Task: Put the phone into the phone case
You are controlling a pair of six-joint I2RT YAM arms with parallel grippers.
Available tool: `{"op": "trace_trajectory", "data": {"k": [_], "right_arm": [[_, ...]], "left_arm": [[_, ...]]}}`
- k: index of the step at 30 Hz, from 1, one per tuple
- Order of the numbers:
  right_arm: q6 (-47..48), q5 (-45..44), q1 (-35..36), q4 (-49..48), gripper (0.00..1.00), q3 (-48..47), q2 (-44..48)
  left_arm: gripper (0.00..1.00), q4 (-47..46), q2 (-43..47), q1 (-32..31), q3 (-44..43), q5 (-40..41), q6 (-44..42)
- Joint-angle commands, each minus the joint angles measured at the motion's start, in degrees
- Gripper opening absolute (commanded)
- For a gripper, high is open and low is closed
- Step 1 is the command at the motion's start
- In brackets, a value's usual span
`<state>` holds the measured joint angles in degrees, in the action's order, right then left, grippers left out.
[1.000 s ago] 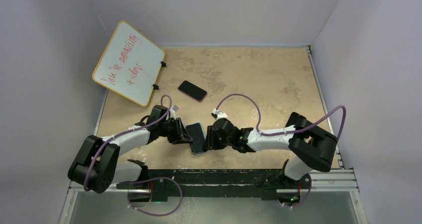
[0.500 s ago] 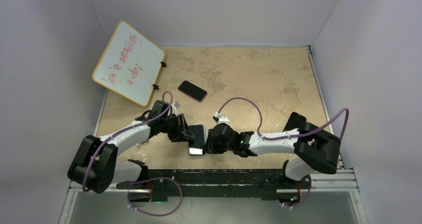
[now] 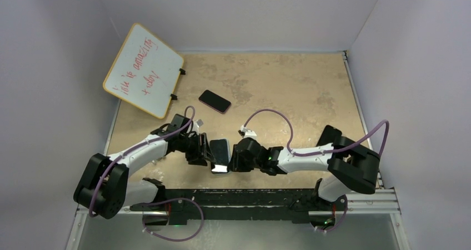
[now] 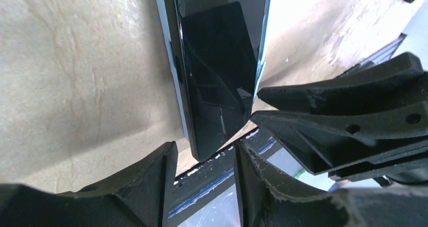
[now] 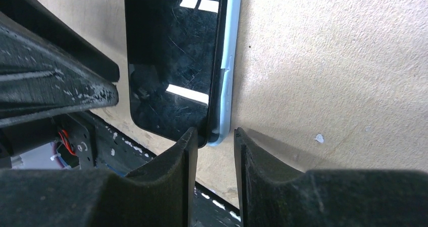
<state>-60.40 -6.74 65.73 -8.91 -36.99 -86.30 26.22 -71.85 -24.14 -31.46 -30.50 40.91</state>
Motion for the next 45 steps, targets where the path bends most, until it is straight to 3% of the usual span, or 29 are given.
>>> {"op": "trace_trajectory", "data": {"k": [1,16,20,28,37,45], "right_arm": [[0.4,-1.4,0.2,0.0,0.34,-0.9,-0.8],[1.3,0.6,0.2,-1.7,0.31,-0.3,-0.2],[0.9,0.7,0.2,-2.5,0.29,0.2,-0.2],[0.1,-1.5,0.3,1.7,0.32,0.9,3.5],[2.2,-5.4,-0.7,0.0,0.49,0.6,6.4],[3.3,0.4,-4.6,-7.9,0.54,1.7,2.1]], "left_arm": [[0.44,-7.9,1.5,-0.5,4.6,-8.0,3.4],[0.07,-15.1,1.5,-3.6,6.7,-6.4,9.7],[0.08,-15.1,1.4,-4.9,7.3,-3.2,10.7],[0.28,-8.5,4.3,-4.9,3.2,3.6,8.7],[0.30,-2.6,2.2,-4.7,-3.4,13.3,3.1],[0.30,-7.6,-2.0,-4.4,-1.8,11.3,3.1]]}}
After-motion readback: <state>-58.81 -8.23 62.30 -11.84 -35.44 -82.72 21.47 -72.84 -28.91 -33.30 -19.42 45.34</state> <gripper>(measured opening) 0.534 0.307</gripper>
